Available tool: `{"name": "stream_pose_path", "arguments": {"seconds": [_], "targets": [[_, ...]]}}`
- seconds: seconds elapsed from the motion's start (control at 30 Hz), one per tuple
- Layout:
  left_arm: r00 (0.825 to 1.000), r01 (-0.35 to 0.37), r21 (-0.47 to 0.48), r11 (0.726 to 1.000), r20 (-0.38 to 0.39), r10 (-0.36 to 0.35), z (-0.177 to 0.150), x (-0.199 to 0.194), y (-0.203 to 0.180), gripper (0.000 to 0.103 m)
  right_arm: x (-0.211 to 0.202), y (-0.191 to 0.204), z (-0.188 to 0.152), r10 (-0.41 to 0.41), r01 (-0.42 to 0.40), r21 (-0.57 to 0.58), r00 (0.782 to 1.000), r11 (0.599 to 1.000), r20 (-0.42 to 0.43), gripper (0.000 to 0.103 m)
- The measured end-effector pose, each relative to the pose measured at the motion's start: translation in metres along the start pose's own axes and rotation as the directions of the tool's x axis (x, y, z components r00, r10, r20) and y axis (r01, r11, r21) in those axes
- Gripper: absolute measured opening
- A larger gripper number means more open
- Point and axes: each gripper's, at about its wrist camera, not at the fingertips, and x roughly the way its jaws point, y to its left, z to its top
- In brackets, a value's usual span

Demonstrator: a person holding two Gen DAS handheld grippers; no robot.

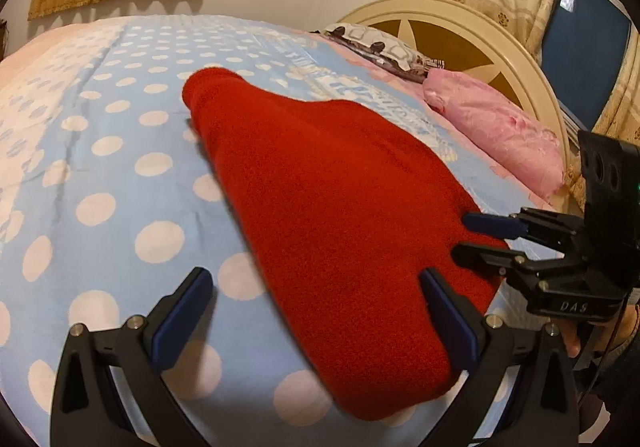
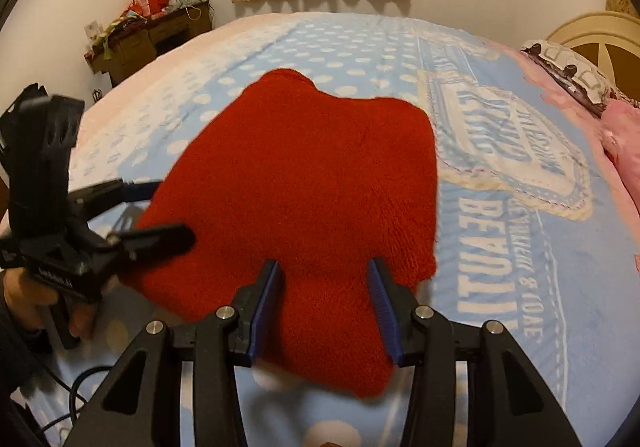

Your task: Fold small clothes

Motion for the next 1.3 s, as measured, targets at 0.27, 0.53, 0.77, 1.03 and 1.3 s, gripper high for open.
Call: {"name": "stream_pose_path", "arguments": {"seconds": [0.27, 0.53, 0.77, 1.03, 1.3], "targets": [[1.0, -0.016, 0.002, 1.0, 0.011, 0.016, 0.019, 0.005, 0.0, 0.103, 0.005, -0.007, 0.003, 0.004, -0.005, -0.009, 0.998, 1.0, -0.062, 0.047], [1.0, -0.013, -0.026, 1.0, 0.009, 0.013, 0.01, 0.013, 0.004, 0.103, -0.011, -0.057, 0.063, 0.114, -0.132, 0.17, 0.987, 0.977, 0.116, 0.049], [1.0, 0.025, -0.069, 0.997, 0.008, -0.025, 0.009, 0.014, 0.011, 0.103, 0.089, -0.093, 0.099, 0.116, -0.075, 0.318, 0.987, 0.945, -0.113, 0.024], [1.0, 0.012, -0.06, 0.998, -0.022, -0.013, 0.01, 0.021, 0.008, 0.103, 0.096, -0.116, 0.074, 0.122, -0.083, 0.391, 0.989, 0.917, -0.078, 0.027], [0.999, 0.03, -0.086, 0.996, 0.031, -0.027, -0.005, -0.004, 0.007, 0.103, 0.014, -0.102, 0.066, 0.085, -0.12, 0.374, 0.99, 0.92, 0.108, 0.047]]}}
